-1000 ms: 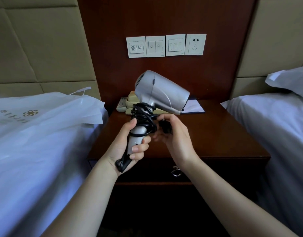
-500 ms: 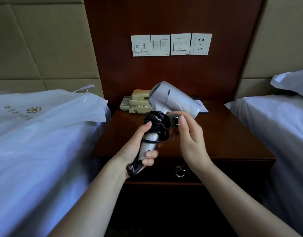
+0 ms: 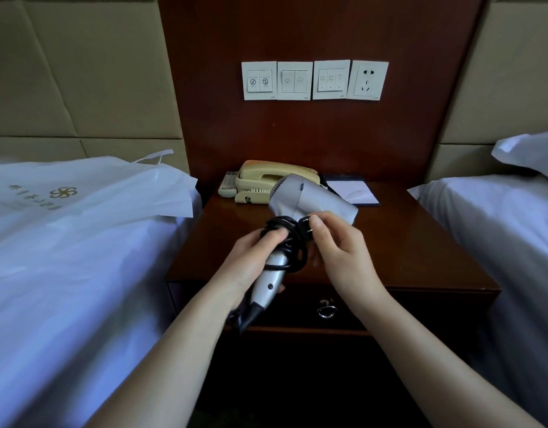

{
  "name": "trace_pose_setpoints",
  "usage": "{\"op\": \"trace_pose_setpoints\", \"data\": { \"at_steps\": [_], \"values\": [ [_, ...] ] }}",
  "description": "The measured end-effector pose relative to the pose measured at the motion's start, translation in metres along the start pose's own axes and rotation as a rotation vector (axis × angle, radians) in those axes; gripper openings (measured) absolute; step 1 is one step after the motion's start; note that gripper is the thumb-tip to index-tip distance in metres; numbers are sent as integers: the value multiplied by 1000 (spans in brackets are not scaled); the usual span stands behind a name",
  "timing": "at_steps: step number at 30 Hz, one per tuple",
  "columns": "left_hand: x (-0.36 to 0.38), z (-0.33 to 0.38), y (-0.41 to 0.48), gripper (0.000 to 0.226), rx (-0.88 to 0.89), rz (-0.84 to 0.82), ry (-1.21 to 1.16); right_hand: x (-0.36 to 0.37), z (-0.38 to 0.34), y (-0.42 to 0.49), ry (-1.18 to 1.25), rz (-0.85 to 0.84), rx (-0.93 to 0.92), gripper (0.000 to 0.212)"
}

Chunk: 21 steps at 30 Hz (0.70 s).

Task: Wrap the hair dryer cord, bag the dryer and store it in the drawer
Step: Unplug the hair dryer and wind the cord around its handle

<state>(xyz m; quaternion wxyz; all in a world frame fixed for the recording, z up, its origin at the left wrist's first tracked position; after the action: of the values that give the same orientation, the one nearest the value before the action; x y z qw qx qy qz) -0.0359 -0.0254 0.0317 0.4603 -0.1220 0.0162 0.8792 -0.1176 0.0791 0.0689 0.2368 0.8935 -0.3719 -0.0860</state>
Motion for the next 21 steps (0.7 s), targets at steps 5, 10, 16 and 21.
{"op": "trace_pose_setpoints", "data": {
  "at_steps": [5,10,16,21],
  "values": [
    [-3,5,4,18,77,19,69,1,6,-1,70,29,64,22],
    [-3,4,4,20,39,22,44,6,5,-7,108,-56,5,28],
    [1,7,2,21,-49,1,-4,6,-8,-7,73,-105,-103,20],
    [16,7,-7,56,41,-121,108,6,-11,-4,21,-98,-109,19]
  ]
}}
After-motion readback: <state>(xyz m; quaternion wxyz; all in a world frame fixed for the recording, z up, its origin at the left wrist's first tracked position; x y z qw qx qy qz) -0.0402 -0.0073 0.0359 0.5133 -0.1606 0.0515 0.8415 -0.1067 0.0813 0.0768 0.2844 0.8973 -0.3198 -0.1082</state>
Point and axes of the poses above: each hand's wrist, its own y-axis towards the middle knuckle, its own x-axis out of the palm, z = x × y, the point moved 8 cm from there along y, towards the middle knuckle, and after that the axes turned 14 degrees about y, right-handed, at the moved point
